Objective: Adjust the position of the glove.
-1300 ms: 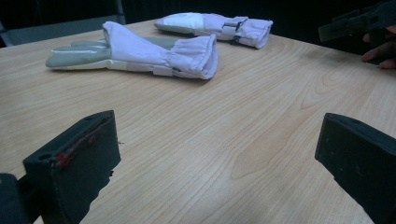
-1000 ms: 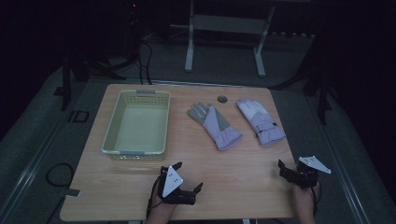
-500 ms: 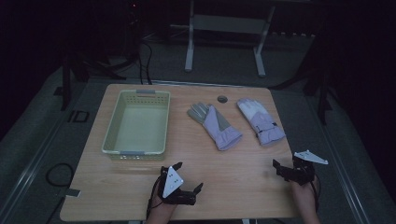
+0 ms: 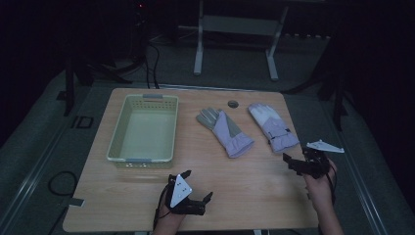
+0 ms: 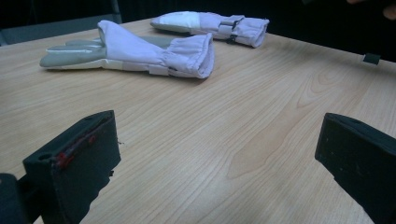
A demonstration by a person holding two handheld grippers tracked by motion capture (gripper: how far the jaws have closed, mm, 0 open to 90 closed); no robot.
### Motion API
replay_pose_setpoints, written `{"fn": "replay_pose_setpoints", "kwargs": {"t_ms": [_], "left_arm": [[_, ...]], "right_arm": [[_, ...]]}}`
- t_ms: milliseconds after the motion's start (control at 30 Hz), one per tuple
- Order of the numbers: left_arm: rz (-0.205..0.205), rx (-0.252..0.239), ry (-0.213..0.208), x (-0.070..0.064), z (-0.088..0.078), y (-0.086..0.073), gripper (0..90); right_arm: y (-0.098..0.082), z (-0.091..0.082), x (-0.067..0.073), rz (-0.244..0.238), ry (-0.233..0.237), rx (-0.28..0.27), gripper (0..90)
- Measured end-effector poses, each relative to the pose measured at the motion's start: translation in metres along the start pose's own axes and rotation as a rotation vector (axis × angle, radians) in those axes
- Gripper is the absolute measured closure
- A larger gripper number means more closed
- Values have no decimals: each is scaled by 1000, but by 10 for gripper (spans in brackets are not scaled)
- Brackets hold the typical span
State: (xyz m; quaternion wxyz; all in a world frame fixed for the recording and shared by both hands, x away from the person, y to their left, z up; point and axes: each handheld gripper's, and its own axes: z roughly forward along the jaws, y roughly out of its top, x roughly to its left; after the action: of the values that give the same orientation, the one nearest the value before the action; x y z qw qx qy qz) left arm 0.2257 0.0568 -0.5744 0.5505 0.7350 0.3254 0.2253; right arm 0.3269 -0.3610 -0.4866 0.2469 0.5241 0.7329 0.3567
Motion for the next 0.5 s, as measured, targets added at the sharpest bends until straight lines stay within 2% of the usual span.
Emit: {"fn": "replay_pose_setpoints", "kwargs": {"t_ms": [100, 133, 167, 200, 500], "left_arm": [[0, 0, 0, 0, 0, 0, 0], [0, 0, 0, 0, 0, 0, 0], [0, 0, 0, 0, 0, 0, 0], [-1, 0, 0, 0, 0, 0, 0], [-2, 3, -4, 1, 0, 0, 0]], "right_arm": [[6, 2, 2, 4, 26, 5, 131], [12, 2, 7, -12, 31, -17, 121], [12, 2, 7, -12, 31, -17, 121], [18, 4, 11, -34, 45, -20, 120], [43, 16, 23, -37, 88, -29, 121]]}}
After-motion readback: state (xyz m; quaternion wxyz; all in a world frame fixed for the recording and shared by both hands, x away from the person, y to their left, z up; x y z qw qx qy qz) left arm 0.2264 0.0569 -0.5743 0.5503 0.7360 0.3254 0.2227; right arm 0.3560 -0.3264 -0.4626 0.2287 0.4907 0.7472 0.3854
